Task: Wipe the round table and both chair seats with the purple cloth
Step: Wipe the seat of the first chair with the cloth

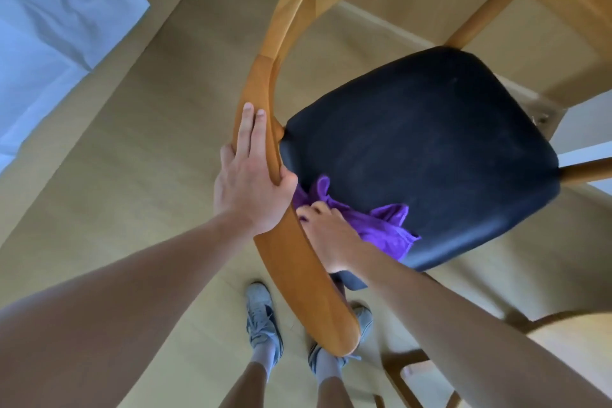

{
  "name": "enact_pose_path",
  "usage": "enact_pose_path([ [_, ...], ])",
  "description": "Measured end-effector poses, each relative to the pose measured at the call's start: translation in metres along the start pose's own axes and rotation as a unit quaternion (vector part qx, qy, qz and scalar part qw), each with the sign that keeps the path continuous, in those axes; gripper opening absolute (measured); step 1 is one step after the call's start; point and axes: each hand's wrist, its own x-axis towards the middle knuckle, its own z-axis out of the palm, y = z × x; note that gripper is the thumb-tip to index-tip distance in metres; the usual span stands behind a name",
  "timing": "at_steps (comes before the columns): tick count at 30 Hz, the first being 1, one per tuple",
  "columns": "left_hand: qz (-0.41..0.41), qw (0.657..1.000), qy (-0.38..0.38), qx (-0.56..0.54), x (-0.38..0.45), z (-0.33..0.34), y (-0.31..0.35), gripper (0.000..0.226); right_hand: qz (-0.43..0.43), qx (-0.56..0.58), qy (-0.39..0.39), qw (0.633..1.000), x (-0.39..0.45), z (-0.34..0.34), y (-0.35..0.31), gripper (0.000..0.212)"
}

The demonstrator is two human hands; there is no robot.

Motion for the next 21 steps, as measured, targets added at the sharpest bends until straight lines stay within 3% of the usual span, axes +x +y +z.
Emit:
enact_pose_path([
  [2, 0.004, 1.0, 0.006, 0.005, -0.001, 0.002, -0.002, 0.09, -0.042, -0.076, -0.052, 0.995, -0.009, 0.015, 0.002, 0.028],
  [5, -0.001, 1.0, 0.008, 0.001, -0.002, 0.003, -0.002, 0.09, -0.102, -0.059, -0.113, 0.987, -0.038, 0.022, 0.015, 0.015],
  [7, 0.001, 1.0, 0.013, 0.006, -0.001, 0.003, -0.002, 0.089, -0.122, -0.042, -0.125, 0.984, -0.058, 0.024, 0.027, 0.019],
  [12, 0.009, 1.0, 0.018, 0.021, 0.0, 0.005, -0.004, 0.087, -0.097, -0.071, -0.106, 0.987, -0.109, 0.04, 0.049, 0.049],
  [15, 0.003, 1.0, 0.015, 0.012, 0.001, 0.004, -0.003, 0.087, -0.061, -0.099, -0.14, 0.983, -0.13, 0.049, 0.051, 0.045],
  [17, 0.005, 1.0, 0.016, 0.011, 0.001, 0.005, -0.004, 0.088, -0.072, -0.109, -0.091, 0.987, -0.135, 0.043, 0.056, 0.031],
  [19, 0.01, 1.0, 0.018, 0.01, 0.002, 0.007, -0.005, 0.089, -0.058, -0.053, 0.05, 0.996, -0.14, 0.032, 0.069, 0.012],
  [21, 0.007, 1.0, 0.02, 0.009, 0.002, 0.009, -0.006, 0.09, 0.026, 0.084, 0.187, 0.978, -0.138, 0.012, 0.087, 0.022],
])
